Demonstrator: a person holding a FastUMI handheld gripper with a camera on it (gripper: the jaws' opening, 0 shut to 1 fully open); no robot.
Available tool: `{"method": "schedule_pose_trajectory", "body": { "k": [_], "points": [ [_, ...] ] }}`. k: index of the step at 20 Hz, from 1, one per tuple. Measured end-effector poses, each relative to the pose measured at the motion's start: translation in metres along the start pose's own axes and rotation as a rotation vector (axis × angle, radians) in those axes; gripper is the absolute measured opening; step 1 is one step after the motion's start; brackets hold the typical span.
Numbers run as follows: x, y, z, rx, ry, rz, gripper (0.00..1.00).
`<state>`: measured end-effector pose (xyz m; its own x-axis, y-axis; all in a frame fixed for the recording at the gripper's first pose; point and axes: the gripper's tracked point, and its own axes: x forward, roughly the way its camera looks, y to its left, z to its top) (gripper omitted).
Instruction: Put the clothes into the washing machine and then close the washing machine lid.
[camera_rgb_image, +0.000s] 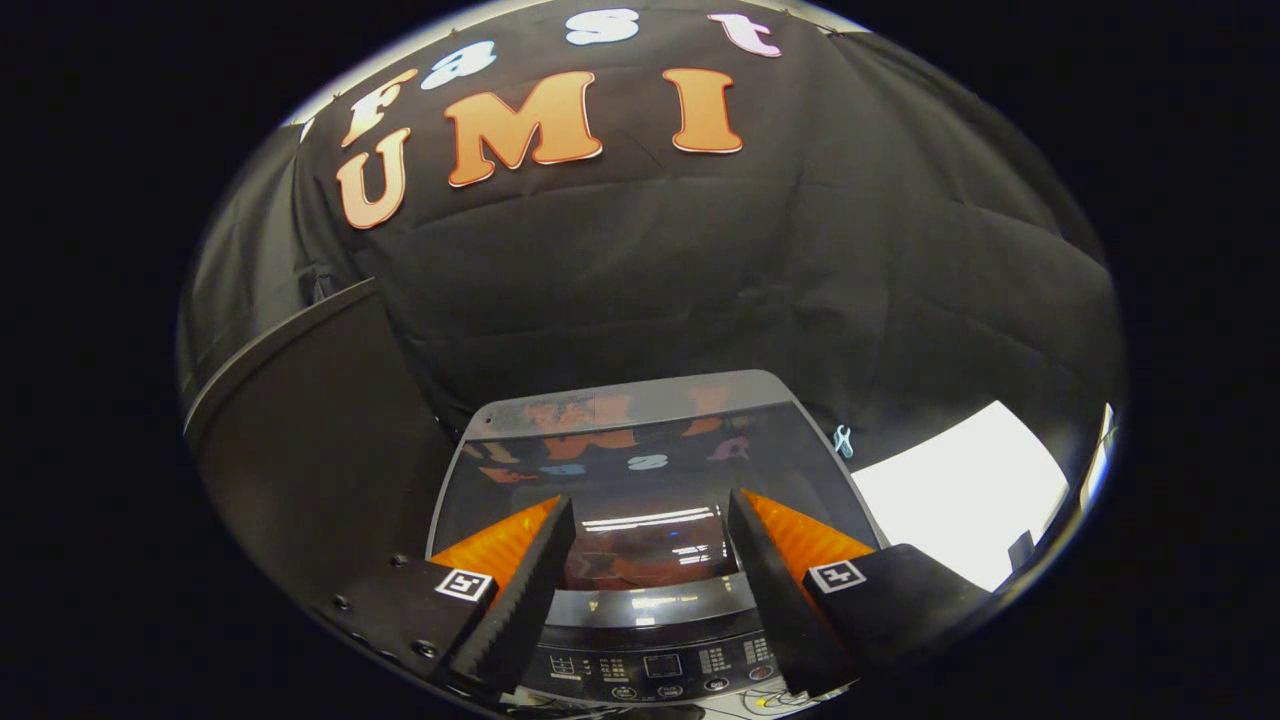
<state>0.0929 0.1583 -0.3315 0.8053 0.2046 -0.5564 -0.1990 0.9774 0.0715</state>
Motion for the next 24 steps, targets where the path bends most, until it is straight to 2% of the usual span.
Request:
{"method": "schedule_pose_trajectory", "body": {
  "k": [5,10,16,24],
  "points": [
    [-0.017,0.009,0.048,-0.023,-0.095,0.027,0.99],
    [-0.036,0.038,0.114,-0.029,-0.193,0.083,0.99],
    [-0.100,0.067,0.178,0.008,-0.332,0.104,0.99],
    [-0.204,0.078,0.222,0.067,-0.475,0.053,0.98]
  ]
}}
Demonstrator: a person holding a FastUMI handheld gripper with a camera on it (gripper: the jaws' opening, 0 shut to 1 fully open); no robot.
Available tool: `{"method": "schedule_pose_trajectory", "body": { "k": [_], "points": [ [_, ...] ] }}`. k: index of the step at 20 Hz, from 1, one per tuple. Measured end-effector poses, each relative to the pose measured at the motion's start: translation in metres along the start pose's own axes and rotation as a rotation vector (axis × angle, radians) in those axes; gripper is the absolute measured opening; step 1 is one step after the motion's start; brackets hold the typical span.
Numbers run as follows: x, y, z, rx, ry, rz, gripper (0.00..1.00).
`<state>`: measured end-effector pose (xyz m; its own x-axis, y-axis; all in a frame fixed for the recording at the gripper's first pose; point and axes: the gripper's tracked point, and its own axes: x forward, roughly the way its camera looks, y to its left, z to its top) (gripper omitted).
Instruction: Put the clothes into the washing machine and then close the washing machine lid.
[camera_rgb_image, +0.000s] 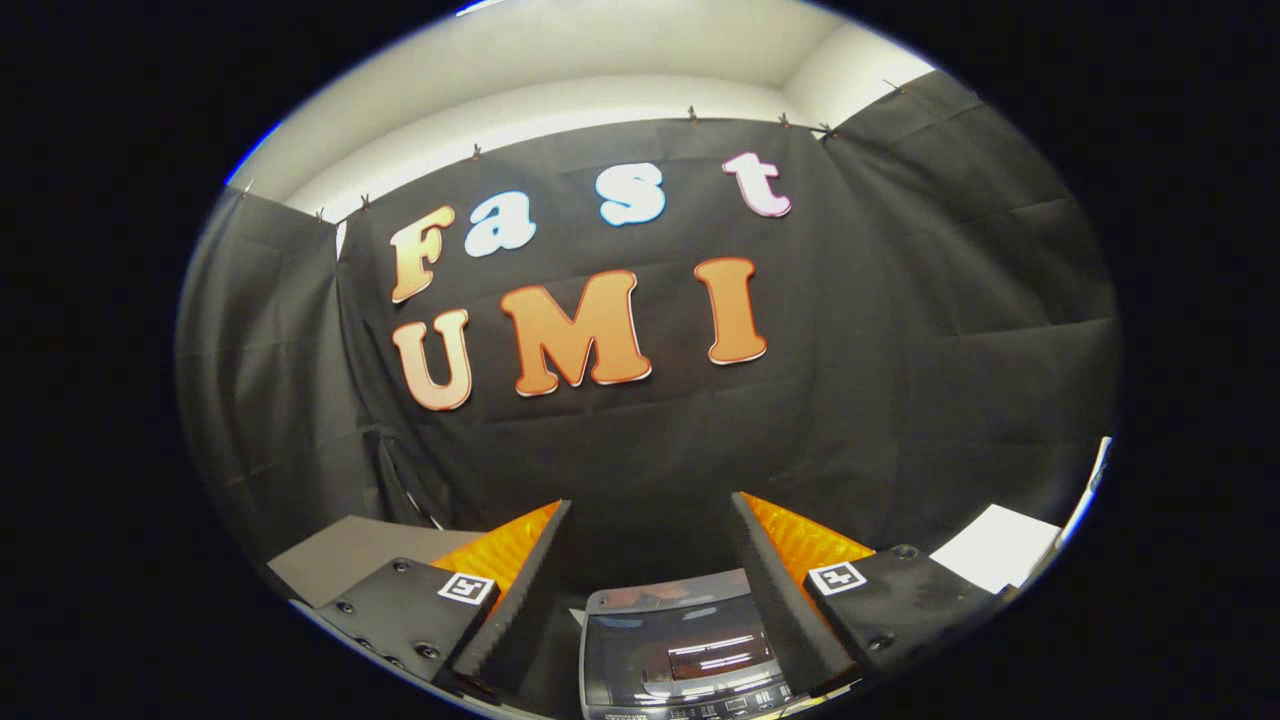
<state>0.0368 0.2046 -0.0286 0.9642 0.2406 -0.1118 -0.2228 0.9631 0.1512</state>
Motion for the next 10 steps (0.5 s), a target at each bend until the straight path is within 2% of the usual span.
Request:
{"method": "schedule_pose_trajectory", "body": {
  "k": [10],
  "points": [
    [-0.069,-0.027,0.076,-0.071,-0.059,0.013,0.98]
  ]
}}
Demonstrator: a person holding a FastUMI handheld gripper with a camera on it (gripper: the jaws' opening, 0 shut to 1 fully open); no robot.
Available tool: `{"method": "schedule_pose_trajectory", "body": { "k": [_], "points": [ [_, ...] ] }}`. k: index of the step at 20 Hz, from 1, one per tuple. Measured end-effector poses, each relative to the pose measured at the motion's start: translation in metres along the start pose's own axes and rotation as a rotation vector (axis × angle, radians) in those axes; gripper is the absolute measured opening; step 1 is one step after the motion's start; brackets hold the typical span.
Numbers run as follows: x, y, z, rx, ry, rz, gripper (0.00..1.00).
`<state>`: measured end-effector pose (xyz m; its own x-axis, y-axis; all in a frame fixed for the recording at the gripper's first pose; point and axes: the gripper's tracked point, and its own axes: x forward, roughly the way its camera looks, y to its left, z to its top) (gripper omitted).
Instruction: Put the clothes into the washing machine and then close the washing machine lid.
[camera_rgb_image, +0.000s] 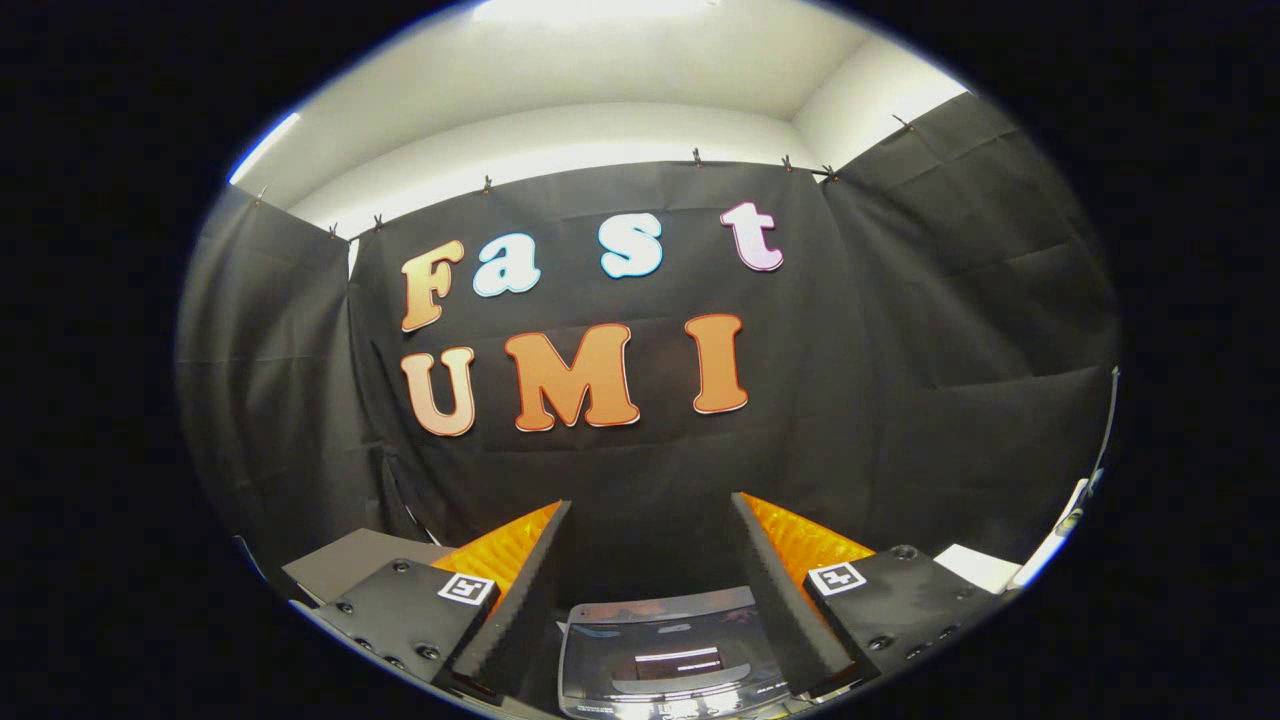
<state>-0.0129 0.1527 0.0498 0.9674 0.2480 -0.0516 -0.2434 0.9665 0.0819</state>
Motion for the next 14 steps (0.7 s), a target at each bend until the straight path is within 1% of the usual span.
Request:
{"method": "schedule_pose_trajectory", "body": {
  "k": [6,14],
  "points": [
    [-0.021,-0.024,0.017,-0.027,-0.030,-0.005,0.98],
    [-0.030,-0.040,0.013,-0.008,-0.029,0.014,0.98]
  ]
}}
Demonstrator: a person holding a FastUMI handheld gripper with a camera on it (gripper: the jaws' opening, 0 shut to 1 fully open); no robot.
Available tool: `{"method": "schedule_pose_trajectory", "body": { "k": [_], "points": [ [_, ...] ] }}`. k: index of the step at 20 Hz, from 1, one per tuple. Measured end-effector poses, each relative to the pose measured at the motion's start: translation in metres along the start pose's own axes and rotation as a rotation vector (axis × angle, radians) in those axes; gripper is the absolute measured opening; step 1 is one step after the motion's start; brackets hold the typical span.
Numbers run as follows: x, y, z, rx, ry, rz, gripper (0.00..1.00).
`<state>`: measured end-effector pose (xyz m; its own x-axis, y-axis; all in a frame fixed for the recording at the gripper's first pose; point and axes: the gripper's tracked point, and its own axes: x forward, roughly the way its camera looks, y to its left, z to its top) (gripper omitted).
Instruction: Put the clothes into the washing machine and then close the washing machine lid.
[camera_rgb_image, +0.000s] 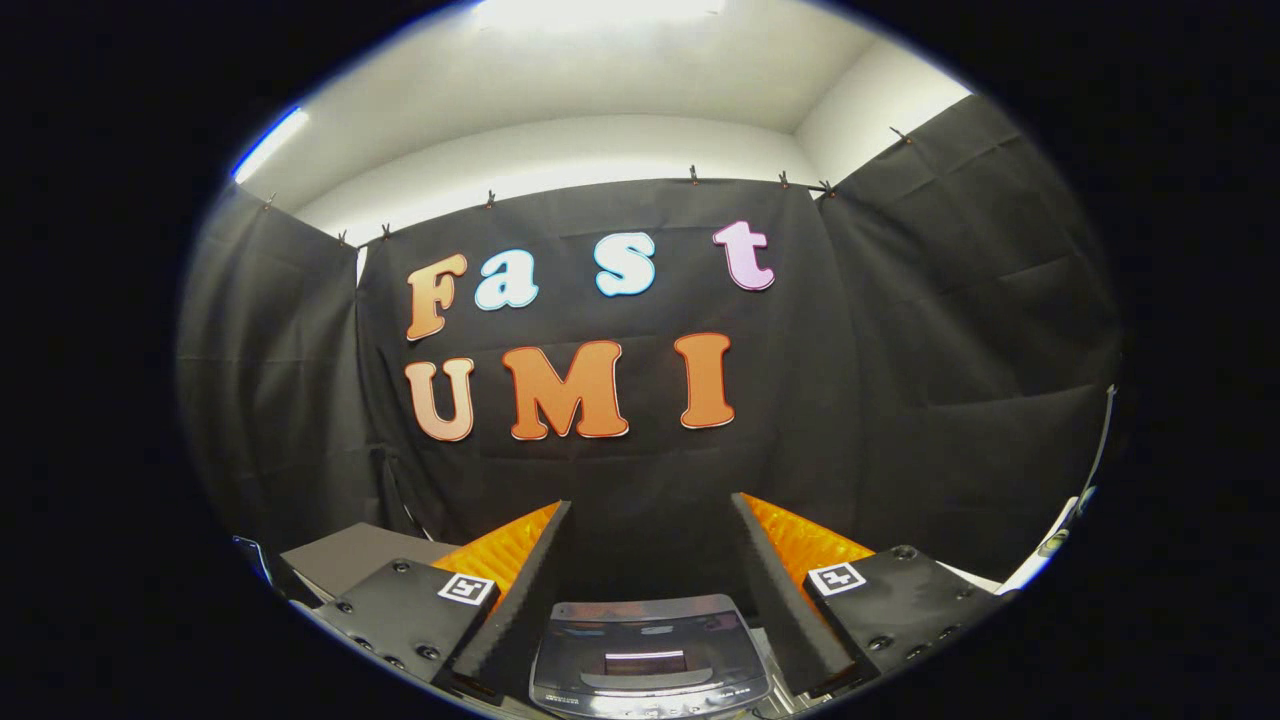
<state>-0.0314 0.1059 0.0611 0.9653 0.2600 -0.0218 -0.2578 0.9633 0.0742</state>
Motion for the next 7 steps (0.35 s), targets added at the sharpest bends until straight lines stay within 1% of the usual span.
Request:
{"method": "schedule_pose_trajectory", "body": {
  "k": [7],
  "points": [
    [-0.0044,-0.0064,-0.0060,0.006,0.007,0.004,0.98]
  ]
}}
